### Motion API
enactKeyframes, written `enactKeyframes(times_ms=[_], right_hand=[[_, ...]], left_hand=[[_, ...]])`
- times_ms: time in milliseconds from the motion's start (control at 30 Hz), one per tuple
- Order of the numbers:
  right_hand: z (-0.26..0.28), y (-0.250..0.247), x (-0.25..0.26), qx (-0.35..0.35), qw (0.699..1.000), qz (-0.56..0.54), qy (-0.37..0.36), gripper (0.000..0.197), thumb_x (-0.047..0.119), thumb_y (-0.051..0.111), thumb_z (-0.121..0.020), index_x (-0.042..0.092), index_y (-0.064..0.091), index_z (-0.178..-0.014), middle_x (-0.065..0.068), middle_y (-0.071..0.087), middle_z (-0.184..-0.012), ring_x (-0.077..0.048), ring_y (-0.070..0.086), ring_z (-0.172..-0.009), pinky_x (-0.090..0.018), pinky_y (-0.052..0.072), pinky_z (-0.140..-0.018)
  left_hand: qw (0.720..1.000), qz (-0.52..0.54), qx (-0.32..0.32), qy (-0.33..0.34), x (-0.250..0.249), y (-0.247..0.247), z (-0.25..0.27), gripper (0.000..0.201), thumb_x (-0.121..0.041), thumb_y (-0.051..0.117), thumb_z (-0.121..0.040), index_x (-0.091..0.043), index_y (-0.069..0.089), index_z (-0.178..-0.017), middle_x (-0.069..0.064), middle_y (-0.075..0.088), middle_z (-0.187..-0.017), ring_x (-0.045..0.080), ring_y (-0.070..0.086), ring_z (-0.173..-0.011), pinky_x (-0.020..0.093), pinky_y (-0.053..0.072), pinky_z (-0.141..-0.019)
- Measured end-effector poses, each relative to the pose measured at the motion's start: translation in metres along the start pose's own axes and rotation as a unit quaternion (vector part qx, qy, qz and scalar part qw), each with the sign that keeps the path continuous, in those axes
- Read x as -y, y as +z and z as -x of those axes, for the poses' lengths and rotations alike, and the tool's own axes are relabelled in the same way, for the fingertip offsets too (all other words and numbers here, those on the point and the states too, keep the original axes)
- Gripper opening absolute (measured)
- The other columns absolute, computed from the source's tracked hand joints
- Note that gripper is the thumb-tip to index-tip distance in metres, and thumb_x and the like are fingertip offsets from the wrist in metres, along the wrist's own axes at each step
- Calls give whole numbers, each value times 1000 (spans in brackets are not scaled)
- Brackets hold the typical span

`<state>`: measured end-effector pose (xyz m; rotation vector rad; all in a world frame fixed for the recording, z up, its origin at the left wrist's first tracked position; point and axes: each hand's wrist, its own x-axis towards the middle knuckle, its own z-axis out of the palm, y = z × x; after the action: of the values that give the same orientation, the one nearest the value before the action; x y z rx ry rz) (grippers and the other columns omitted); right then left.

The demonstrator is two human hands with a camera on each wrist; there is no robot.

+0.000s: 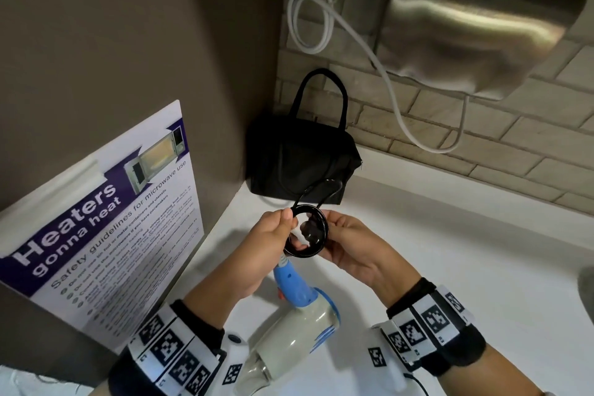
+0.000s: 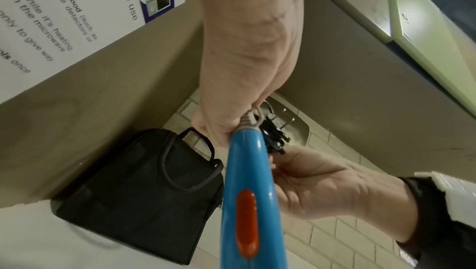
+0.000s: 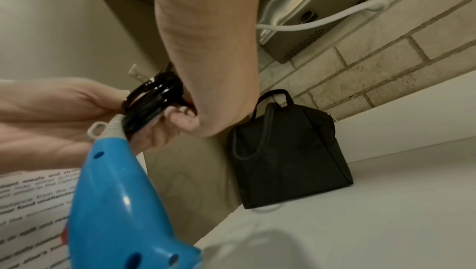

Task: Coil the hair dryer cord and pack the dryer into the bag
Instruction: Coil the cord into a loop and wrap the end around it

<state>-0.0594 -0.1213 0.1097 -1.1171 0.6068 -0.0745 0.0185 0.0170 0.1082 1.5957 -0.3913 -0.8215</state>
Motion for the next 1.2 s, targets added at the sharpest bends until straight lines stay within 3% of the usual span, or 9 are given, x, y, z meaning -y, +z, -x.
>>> enactKeyframes(times_ms=[133,233,333,433,567,667,967,1100,1200], right_hand=[[7,5,3,12,998,-37,42,16,6,50,-95,4,66,-94,-6,74,-78,-15,72,-68,-22,59,-66],[11,6,9,27,994,-83,62,24,19,50,-89,7,66,-102,-10,71,-99,-22,69,-88,-32,51,-88],[20,8,16,70,993,-82,49,28,25,54,-87,7,64,-106,-5,69,-90,-21,66,-94,-38,41,-102],[30,14,12,54,997,59,-17,28,10,58,-89,1,58,-116,-3,68,-81,-19,69,-89,-33,49,-97],[46,12,4,10,952,289,-105,38,7,52,-93,22,54,-128,4,66,-118,-14,61,-114,-38,43,-106],[68,2,0,6,937,330,-116,45,2,49,-95,31,53,-130,15,65,-120,-2,61,-112,-28,48,-100],[111,-40,-37,-129,947,268,-118,30,-2,47,-94,14,70,-107,-9,75,-82,-23,73,-77,-21,57,-68],[114,-41,-59,-113,917,366,-115,30,2,52,-93,24,71,-99,4,76,-80,-10,72,-75,-16,51,-72],[119,-27,-63,-86,903,399,-134,32,9,53,-93,37,68,-90,14,75,-80,2,70,-77,-7,47,-76]], left_hand=[[999,-26,-19,7,-3,0,1,39,-40,30,-101,-11,54,-114,1,58,-78,10,57,-78,19,41,-69],[999,-39,-35,14,-1,-2,-3,39,-40,30,-101,-13,56,-112,6,57,-90,15,57,-84,22,43,-70],[998,-46,-40,23,0,1,-4,34,-37,29,-102,-15,54,-105,5,55,-94,12,56,-82,21,42,-66],[997,-51,-34,37,-2,4,-2,31,-36,29,-102,-17,52,-106,4,58,-90,11,56,-79,19,42,-66],[998,-21,-44,31,-2,4,-2,37,-37,29,-101,-11,54,-111,2,62,-81,13,58,-79,20,41,-67],[999,12,-35,16,0,-3,-2,37,-38,27,-102,-18,57,-114,2,72,-99,8,65,-89,17,38,-69],[996,70,-27,54,2,-2,-3,35,-34,28,-102,-16,56,-92,-10,75,-87,15,73,-86,32,54,-85],[995,79,-20,60,0,4,2,32,-32,29,-102,-21,58,-93,-12,76,-81,10,74,-79,30,55,-83],[992,120,-29,19,0,6,0,36,-31,30,-102,-13,53,-82,7,73,-98,22,71,-85,41,53,-90]])
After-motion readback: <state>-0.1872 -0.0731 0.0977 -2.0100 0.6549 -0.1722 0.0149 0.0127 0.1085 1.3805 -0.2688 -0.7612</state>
